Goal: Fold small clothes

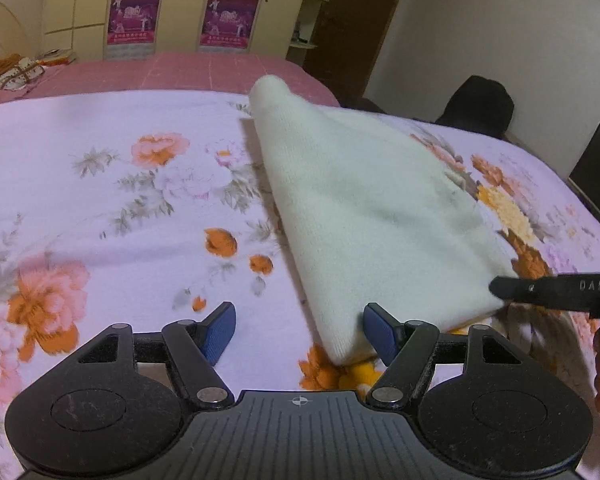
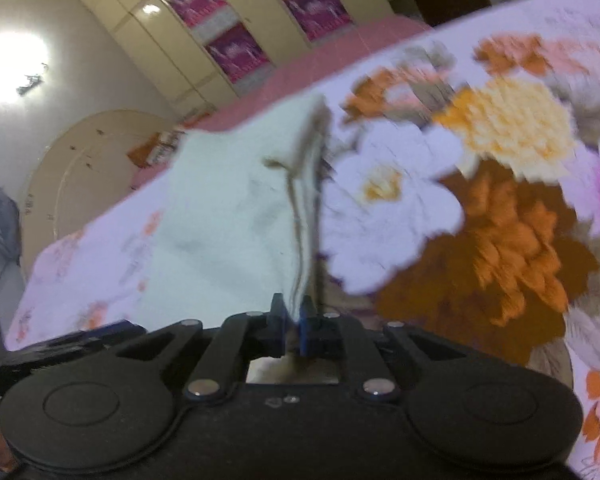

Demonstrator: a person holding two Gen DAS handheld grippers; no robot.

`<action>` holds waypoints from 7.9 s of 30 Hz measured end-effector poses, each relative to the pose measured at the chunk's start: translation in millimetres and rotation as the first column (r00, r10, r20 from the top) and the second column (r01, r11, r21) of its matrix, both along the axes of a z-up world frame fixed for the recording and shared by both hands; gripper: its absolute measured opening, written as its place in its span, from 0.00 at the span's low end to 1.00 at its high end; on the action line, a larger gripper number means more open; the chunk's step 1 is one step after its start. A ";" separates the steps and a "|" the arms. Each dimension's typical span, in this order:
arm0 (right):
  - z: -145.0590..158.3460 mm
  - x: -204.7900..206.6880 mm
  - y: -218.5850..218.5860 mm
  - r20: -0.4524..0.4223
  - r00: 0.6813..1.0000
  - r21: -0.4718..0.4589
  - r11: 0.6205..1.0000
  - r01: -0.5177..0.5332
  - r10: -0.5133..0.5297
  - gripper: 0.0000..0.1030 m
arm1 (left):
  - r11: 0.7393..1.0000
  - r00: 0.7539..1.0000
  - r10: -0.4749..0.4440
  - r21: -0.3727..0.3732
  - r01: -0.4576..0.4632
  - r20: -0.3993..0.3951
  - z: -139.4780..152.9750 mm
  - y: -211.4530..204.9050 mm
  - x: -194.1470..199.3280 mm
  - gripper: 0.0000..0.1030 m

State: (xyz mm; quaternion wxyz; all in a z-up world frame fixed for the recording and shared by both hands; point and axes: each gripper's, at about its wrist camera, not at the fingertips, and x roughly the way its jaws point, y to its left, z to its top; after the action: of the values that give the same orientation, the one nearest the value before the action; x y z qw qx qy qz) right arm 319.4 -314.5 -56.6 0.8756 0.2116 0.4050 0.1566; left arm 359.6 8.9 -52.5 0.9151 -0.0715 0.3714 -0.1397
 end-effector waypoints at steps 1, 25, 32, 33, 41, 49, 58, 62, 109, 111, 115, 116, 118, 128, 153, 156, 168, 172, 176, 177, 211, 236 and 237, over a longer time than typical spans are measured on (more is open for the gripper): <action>0.2 0.1 0.3 0.002 1.000 0.002 1.000 0.001 -0.001 0.07 | 1.000 1.000 0.009 -0.001 -0.009 0.023 4.7 1.8 1.9 0.68; 18.5 120.0 58.8 0.183 0.961 -0.357 0.925 -0.129 0.205 0.14 | 0.998 0.999 0.051 -0.048 -0.051 0.004 -9.0 8.0 106.8 0.73; 32.9 101.5 35.0 0.207 0.977 -0.149 0.989 -0.026 0.057 0.31 | 0.996 0.997 0.062 -0.072 -0.059 0.039 10.4 17.8 99.9 0.76; 31.8 97.7 31.2 0.187 0.981 -0.103 0.994 -0.022 0.042 0.28 | 0.994 0.998 0.057 -0.091 -0.054 0.030 9.8 18.3 100.6 0.76; 20.6 88.8 30.8 0.095 0.994 -0.074 0.996 -0.046 0.053 0.18 | 0.994 0.999 0.017 -0.111 -0.020 -0.028 4.2 17.3 100.7 0.75; 15.2 111.8 -9.2 -0.004 1.000 0.135 0.990 -0.026 0.027 0.72 | 0.903 0.976 -0.076 -0.429 -0.020 -0.205 -17.2 36.3 120.8 0.75; -10.4 133.0 -1.4 -0.061 0.987 0.218 0.967 -0.132 0.149 0.68 | 0.887 0.969 -0.068 -0.459 -0.049 -0.236 -31.6 36.4 137.4 0.57; -5.4 141.8 15.6 -0.055 0.982 0.133 0.976 -0.175 0.183 0.54 | 0.903 0.972 -0.066 -0.428 -0.038 -0.225 -28.5 24.6 142.9 0.57; 12.4 62.0 292.0 0.014 0.936 -0.117 0.930 -0.349 0.353 0.29 | 0.967 0.975 0.188 -0.150 -0.205 -0.120 -15.1 178.2 -12.3 0.43; 2.0 64.3 276.7 -0.025 0.950 -0.030 0.949 -0.313 0.312 0.29 | 0.961 0.972 0.203 -0.165 -0.221 -0.120 -21.6 178.8 -14.3 0.51; -10.8 72.2 260.2 -0.099 0.955 0.116 0.957 -0.266 0.278 0.34 | 0.961 0.967 0.230 -0.132 -0.244 -0.114 -19.1 188.4 -14.6 0.59; -8.4 74.0 256.7 -0.100 0.955 0.134 0.955 -0.265 0.279 0.36 | 0.961 0.965 0.248 -0.105 -0.256 -0.081 -11.2 192.0 -17.7 0.59; 6.3 71.4 248.3 -0.025 0.967 0.115 0.962 -0.248 0.252 0.40 | 0.955 0.959 0.283 -0.091 -0.282 -0.004 5.3 197.3 -22.4 0.59; 32.7 98.9 277.3 0.131 0.928 -0.080 0.936 -0.342 0.350 0.23 | 0.978 0.977 0.202 -0.040 -0.205 -0.073 -6.7 171.3 41.5 0.58; 7.9 -20.7 265.2 -0.047 0.918 -0.202 0.897 -0.394 0.393 0.25 | 0.978 0.976 0.205 0.051 -0.202 -0.072 -25.7 128.9 -123.9 0.58; 7.9 -30.5 265.6 -0.056 0.925 -0.222 0.899 -0.377 0.375 0.27 | 0.972 0.970 0.232 0.065 -0.228 -0.072 -26.5 121.2 -141.7 0.58; 46.1 -111.0 252.9 0.045 0.951 -0.240 0.928 -0.286 0.305 0.57 | 0.956 0.957 0.290 0.052 -0.290 -0.007 1.9 102.0 -230.9 0.82; 63.5 -151.9 250.0 0.097 0.953 -0.235 0.937 -0.257 0.286 0.70 | 0.961 0.963 0.270 0.050 -0.271 0.022 23.7 95.3 -261.4 0.82; 85.7 -187.4 246.3 0.147 0.957 -0.229 0.950 -0.212 0.249 0.78 | 0.964 0.964 0.256 0.049 -0.260 0.068 50.5 89.0 -291.6 0.94; 91.3 -194.8 244.7 0.157 0.957 -0.224 0.953 -0.204 0.242 0.80 | 0.964 0.964 0.254 0.055 -0.259 0.082 55.6 87.2 -298.4 0.95; 135.4 -294.3 252.3 0.371 0.921 -0.373 0.927 0.032 0.117 0.96 | 0.951 0.937 0.274 0.082 -0.297 0.218 105.2 61.0 -388.9 1.00; 129.4 -302.0 258.5 0.391 0.910 -0.434 0.899 0.052 0.136 0.96 | 0.967 0.953 0.219 0.086 -0.241 0.210 100.9 50.8 -379.6 1.00; 129.4 -302.0 258.5 0.390 0.911 -0.433 0.900 0.052 0.135 0.96 | 0.967 0.953 0.218 0.087 -0.240 0.210 101.0 50.5 -379.5 1.00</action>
State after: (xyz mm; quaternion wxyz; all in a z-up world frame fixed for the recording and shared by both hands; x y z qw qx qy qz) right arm 17.4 -56.0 72.7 0.9621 -0.0354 0.2411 0.1226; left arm -19.9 59.4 48.5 0.9602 -0.0485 0.2746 -0.0179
